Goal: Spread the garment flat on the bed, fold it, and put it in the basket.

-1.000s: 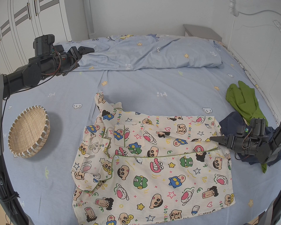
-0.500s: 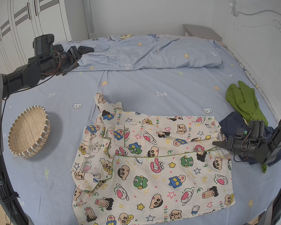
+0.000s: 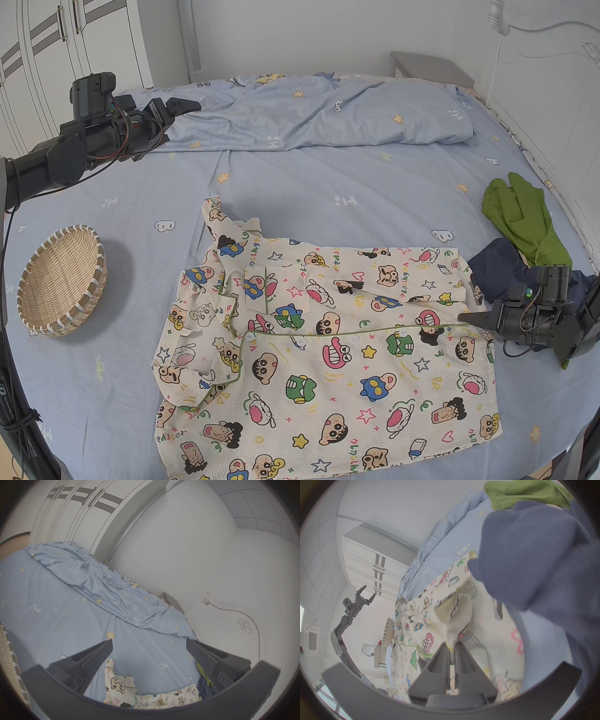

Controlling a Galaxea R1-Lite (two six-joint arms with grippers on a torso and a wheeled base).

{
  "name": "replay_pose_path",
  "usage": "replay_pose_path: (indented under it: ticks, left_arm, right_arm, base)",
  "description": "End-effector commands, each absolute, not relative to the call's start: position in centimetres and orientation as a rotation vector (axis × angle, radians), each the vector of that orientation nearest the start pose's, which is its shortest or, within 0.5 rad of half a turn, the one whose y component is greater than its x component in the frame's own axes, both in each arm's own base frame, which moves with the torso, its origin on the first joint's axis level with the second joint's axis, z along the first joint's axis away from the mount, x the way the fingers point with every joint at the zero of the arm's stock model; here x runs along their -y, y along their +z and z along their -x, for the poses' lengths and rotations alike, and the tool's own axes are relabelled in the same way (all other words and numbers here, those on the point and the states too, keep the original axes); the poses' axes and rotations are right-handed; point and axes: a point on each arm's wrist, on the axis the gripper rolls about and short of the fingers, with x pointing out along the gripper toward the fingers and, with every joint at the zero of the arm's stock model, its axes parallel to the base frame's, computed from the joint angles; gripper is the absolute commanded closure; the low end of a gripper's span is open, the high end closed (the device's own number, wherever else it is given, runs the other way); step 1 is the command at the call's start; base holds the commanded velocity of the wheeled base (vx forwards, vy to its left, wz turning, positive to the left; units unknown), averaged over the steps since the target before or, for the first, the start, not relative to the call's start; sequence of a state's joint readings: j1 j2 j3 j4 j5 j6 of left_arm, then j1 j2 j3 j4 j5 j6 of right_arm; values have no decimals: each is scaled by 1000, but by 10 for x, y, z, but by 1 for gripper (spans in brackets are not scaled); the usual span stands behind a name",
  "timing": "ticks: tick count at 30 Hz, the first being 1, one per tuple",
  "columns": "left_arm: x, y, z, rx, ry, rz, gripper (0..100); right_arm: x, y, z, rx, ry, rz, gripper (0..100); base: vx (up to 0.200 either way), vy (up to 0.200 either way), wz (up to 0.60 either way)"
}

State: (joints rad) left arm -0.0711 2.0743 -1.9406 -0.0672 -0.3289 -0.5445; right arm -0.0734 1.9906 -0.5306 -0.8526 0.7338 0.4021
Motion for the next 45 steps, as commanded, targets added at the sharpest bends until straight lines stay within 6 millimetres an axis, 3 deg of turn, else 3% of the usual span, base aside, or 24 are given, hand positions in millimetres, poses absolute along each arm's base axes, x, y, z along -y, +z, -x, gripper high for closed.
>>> replay_pose_path:
  ticks: [1, 12, 26, 27, 33, 38, 45]
  left_arm:
    - [38, 308, -427, -174, -372, 547, 0]
    - [37, 311, -424, -171, -373, 547, 0]
    - [38, 311, -424, -171, -376, 547, 0]
    - [38, 311, -424, -171, -376, 547, 0]
    - [38, 311, -424, -171, -376, 547, 0]
    - [36, 314, -422, -165, -375, 546, 0]
    - [36, 317, -415, -165, -376, 546, 0]
  right_arm:
    - [13, 56, -280, -690, 478, -630, 100]
    - [36, 53, -271, -667, 392, -652, 100]
    - [36, 51, -257, -684, 375, -656, 100]
    - [36, 51, -257, -684, 375, -656, 0]
    - [36, 60, -254, -655, 379, -645, 0]
    - [32, 72, -236, -631, 389, -635, 0]
    - [27, 68, -227, -664, 393, -644, 0]
  base:
    - [0, 0, 0]
    - [0, 0, 0]
    - [0, 0, 0]
    - [0, 0, 0]
    - [0, 0, 0]
    - [0, 0, 0]
    - [0, 0, 0]
